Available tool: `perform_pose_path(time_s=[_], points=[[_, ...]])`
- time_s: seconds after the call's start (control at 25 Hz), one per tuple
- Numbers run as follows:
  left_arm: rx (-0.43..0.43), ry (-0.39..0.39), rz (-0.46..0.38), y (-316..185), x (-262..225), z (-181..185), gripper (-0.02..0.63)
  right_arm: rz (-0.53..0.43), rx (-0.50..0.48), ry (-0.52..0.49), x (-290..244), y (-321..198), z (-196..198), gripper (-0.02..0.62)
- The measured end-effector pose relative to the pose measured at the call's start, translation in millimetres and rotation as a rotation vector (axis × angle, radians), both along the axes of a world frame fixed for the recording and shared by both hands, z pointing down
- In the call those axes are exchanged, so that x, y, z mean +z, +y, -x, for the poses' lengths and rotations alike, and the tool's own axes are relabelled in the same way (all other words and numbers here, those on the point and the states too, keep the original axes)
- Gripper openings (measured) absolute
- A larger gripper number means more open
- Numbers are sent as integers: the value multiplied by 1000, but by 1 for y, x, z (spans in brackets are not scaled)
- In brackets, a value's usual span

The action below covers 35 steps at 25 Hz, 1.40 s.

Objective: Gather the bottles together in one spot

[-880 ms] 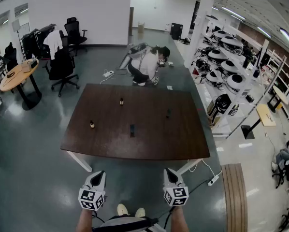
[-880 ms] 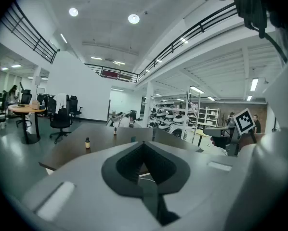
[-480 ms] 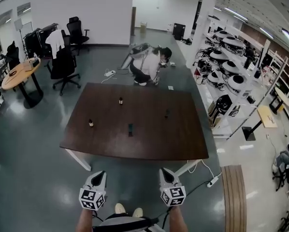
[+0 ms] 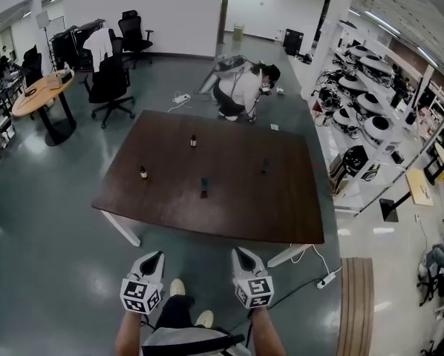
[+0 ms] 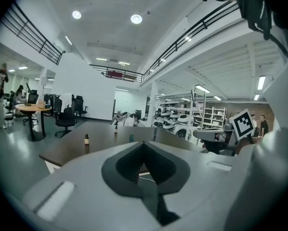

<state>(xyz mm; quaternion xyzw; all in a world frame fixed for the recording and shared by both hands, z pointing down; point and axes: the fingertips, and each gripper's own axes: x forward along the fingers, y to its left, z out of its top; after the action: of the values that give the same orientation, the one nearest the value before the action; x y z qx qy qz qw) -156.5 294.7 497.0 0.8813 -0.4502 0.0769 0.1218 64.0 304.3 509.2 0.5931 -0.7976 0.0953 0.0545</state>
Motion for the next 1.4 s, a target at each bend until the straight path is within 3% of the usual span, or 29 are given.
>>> perform_pose_path(time_s=[0.88, 1.4], points=[[45, -13, 47, -159, 37, -2, 0, 47, 25, 9, 45, -158, 10, 2], [56, -1, 120, -211, 82, -4, 0, 79, 36, -22, 95, -228, 15, 17]])
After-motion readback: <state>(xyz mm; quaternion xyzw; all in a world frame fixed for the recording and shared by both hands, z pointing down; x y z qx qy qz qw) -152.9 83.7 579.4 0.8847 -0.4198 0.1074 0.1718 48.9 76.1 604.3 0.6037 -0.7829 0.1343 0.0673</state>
